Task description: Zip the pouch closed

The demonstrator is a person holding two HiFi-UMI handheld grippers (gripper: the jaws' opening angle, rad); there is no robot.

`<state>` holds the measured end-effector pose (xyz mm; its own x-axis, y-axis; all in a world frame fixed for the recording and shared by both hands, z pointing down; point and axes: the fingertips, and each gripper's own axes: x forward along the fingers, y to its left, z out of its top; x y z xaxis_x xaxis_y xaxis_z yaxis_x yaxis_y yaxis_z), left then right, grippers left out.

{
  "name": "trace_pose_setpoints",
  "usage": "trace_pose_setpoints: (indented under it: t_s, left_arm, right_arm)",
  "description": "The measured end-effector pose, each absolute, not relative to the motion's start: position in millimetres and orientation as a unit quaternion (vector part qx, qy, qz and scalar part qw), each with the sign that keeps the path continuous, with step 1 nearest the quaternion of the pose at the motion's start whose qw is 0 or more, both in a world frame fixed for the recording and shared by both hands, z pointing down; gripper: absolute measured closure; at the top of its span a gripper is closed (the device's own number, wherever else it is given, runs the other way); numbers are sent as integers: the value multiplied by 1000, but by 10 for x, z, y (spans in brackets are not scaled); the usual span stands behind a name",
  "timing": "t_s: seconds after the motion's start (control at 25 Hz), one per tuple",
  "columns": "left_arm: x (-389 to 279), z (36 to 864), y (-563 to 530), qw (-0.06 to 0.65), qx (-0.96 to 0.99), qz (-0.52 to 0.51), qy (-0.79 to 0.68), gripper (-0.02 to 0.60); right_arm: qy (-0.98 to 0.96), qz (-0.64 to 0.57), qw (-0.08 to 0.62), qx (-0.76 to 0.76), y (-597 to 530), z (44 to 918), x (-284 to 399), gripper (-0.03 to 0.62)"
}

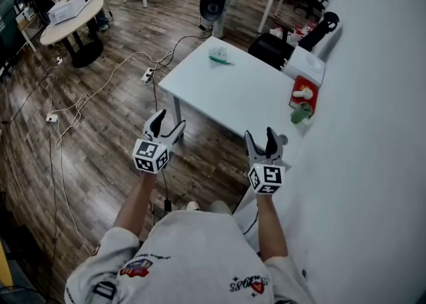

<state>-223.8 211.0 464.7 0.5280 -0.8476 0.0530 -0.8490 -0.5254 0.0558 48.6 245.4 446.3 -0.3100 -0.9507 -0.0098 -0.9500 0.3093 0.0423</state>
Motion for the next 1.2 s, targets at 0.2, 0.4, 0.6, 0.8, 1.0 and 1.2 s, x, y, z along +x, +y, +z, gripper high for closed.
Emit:
trace_pose_setpoints:
  t_s: [0.2, 0.4, 0.6, 0.8, 1.0, 1.2]
  left_arm:
    - [-2272, 4659, 2088, 41, 874, 10, -484, 279]
    - [-2313, 4697, 2065, 46, 875, 11, -482, 279]
    - [-2290, 4707, 1960, 52, 876, 7, -479, 279]
    - [-2189, 4765, 1829, 50, 882, 18, -468, 279]
    - [-2194, 4796, 1570, 50, 885, 19, -463, 279]
    - [-2153, 4847, 1250, 54, 886, 20, -460, 279]
  right_arm:
    - [-809, -17, 11, 587, 2447, 4477, 449, 301]
    - [-809, -9, 16, 588, 2453, 4548, 458, 301]
    - [-805, -3, 17, 593, 2431, 4567, 509, 304]
    - [-802, 3, 20, 597, 2390, 4611, 571, 306]
    - [-792, 12, 24, 610, 2188, 4678, 677, 306]
    - [-798, 1, 29, 602, 1779, 4626, 588, 306]
